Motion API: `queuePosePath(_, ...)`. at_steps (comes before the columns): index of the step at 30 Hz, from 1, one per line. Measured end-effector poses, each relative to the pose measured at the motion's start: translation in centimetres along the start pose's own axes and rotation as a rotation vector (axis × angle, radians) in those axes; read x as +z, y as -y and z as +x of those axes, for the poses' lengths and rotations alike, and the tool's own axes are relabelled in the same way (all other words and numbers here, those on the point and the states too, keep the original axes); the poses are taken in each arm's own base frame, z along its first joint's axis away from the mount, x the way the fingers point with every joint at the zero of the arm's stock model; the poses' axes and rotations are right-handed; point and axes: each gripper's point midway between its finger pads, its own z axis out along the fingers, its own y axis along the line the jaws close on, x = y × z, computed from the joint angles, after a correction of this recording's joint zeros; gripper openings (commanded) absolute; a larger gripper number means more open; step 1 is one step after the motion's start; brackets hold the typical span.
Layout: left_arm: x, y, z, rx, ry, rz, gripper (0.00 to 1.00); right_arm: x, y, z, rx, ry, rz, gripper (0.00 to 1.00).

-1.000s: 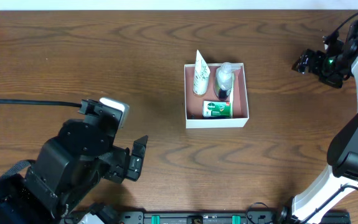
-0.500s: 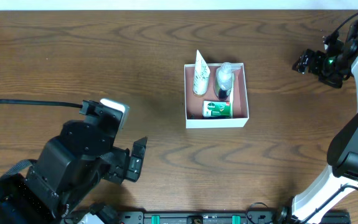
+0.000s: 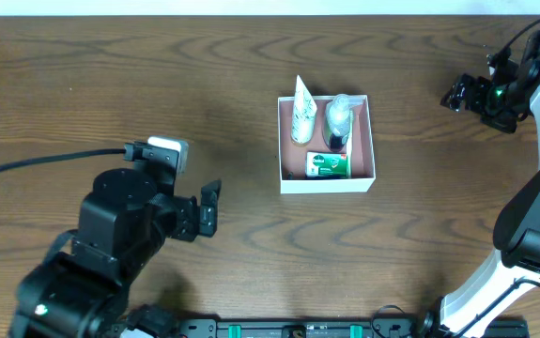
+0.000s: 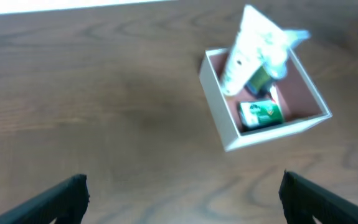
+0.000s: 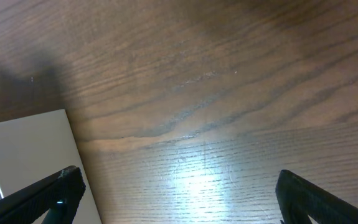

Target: Pack container

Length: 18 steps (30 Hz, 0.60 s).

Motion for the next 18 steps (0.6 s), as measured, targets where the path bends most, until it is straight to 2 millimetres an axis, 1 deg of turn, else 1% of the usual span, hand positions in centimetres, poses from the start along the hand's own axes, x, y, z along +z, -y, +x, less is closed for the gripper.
queuePosePath(3,1.7,-1.3,0.5,-0.027,0.065,-0.021,0.98,0.0,0.0,0.0,0.0,0.0,0.0,0.99)
queuePosePath(6,2.5,-2.6,1.5,-0.056,0.136,-0.03,0.98,0.0,0.0,0.0,0.0,0.0,0.0,0.99)
queuePosePath(11,2.4,-4.7,4.9,-0.101,0.234,-0.054,0.98,0.0,0.0,0.0,0.0,0.0,0.0,0.99)
queuePosePath(16,2.6,-5.4,7.7,-0.046,0.324,-0.053,0.98,0.0,0.0,0.0,0.0,0.0,0.0,0.99)
queuePosePath(18,2.7,-5.4,8.2,-0.013,0.366,-0.051,0.98,0.0,0.0,0.0,0.0,0.0,0.0,0.99)
